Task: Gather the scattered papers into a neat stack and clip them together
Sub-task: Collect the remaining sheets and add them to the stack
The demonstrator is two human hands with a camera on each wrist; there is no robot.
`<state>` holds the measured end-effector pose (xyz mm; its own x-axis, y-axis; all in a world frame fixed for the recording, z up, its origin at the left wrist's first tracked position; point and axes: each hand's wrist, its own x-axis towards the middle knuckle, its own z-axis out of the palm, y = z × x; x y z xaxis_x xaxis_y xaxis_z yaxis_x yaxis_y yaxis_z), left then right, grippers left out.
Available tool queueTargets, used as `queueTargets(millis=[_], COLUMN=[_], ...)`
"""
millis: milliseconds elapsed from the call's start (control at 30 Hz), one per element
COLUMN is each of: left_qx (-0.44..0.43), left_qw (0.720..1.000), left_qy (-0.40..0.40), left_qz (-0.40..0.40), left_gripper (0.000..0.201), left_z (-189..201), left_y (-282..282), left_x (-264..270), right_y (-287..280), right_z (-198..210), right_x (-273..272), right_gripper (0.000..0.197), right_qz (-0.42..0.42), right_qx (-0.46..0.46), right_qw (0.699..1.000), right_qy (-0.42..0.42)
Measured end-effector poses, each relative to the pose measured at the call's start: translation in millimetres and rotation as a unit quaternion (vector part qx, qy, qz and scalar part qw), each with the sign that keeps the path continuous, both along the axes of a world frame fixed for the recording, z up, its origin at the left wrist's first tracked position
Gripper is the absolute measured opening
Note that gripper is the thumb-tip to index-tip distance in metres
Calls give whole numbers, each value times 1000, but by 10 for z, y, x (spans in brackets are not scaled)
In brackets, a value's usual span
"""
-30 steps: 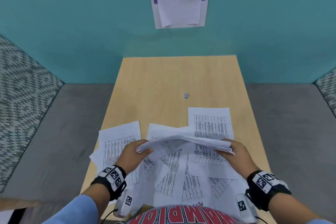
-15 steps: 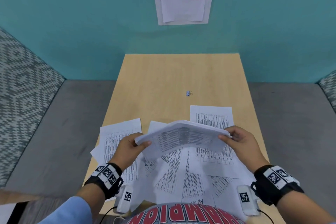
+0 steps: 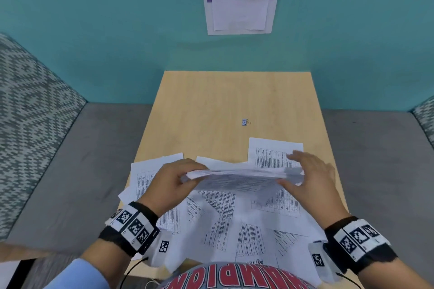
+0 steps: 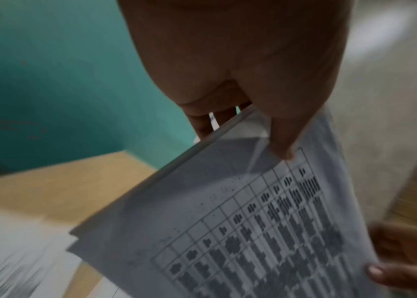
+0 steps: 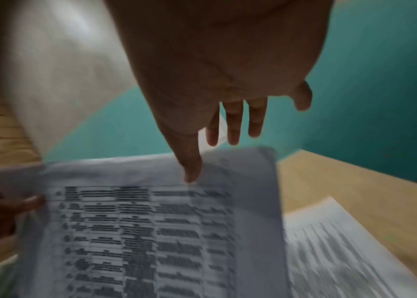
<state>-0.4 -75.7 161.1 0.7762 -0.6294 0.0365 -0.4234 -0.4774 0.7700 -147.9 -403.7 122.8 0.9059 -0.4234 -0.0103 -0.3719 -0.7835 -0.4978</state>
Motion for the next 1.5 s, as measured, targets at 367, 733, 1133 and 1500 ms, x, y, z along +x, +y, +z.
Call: queueTargets(millis=[367, 733, 1133, 1500], left_qx=[81, -98, -55, 360], left_qw=[995, 954, 962, 812], left_qy=[-45, 284, 239, 340], left_qz=[-29, 17, 120, 309], left_gripper=[42, 56, 16, 115], left_z=[858, 303, -153, -1473], left_y=[-268, -305, -338, 1049], left_x=[-54, -214, -277, -95], right_y=[434, 355, 476, 146], right_z=[416, 595, 27, -157], right_x=[229, 0, 57, 96], right_gripper=[19, 33, 42, 37], right_qz=[126, 44, -49, -114], right_qx=[255, 476, 404, 322], right_qw=[959, 879, 913, 940], right_qy=[-6, -3, -10, -5])
